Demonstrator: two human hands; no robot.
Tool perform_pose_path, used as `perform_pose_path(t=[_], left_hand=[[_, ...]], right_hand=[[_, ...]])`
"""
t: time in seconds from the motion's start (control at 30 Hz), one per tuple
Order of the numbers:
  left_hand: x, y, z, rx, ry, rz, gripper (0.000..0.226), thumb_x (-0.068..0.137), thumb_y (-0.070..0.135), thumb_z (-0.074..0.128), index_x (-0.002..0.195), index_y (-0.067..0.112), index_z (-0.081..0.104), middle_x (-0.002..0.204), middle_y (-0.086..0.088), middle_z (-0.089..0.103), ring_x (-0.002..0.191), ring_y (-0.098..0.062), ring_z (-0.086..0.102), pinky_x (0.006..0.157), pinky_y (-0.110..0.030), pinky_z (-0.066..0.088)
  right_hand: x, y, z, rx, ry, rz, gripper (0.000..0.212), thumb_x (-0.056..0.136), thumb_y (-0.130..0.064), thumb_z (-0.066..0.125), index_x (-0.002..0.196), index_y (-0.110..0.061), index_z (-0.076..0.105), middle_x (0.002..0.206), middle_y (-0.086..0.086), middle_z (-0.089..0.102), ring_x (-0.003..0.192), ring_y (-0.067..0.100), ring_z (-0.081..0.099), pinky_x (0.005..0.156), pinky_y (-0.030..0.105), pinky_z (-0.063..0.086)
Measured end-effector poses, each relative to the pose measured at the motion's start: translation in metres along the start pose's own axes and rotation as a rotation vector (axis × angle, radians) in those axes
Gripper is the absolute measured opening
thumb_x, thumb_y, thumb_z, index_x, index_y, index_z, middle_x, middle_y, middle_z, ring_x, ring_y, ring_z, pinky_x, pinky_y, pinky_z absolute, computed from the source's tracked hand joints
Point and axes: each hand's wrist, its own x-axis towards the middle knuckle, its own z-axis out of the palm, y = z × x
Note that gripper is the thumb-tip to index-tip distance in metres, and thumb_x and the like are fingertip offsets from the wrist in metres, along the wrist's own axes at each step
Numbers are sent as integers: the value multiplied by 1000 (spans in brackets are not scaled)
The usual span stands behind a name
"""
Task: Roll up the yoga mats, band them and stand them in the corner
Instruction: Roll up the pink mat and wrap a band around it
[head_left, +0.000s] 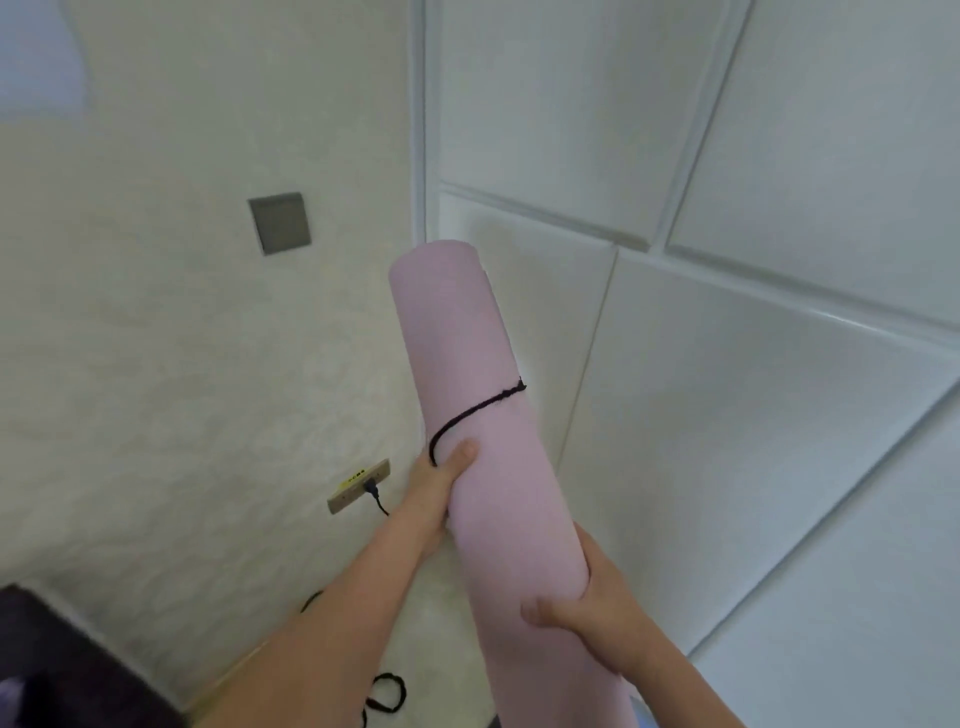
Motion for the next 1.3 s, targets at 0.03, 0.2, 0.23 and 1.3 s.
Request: perform_pose_path(t=[0.03,0.2,0.23,1.3], left_hand=[[-11,-4,4,-14,-7,-7,107,47,60,92,135,11,56,123,-11,70,114,-31,67,101,-53,50],[-44,27,17,-27,-36,44,72,76,63,71,129,15,61,118,-5,72,111,-24,66,95,-39,48],[-46,46,18,-21,59,143,60,82,61,67,124,20,63,116,-2,70,114,-24,64,91,-37,48],[5,72,11,1158,186,1236,40,91,38,53,115,10,69,121,-6,65,112,-22,58,94,-40,51]], right_hand=[[-4,-10,0,6,14,-16,90,48,-35,91,127,-48,50,121,-24,65,107,-4,63,86,24,52],[-34,-40,-18,-196,66,-57,96,46,-49,88,128,-63,39,118,-31,62,105,-8,60,93,29,51],[-41,-43,-22,-278,77,-58,102,45,-55,85,133,-63,34,120,-27,61,106,-5,60,93,30,51],[-14,-44,-56,-1040,103,-22,102,67,-67,59,152,-48,6,125,-10,44,115,14,46,83,31,45]])
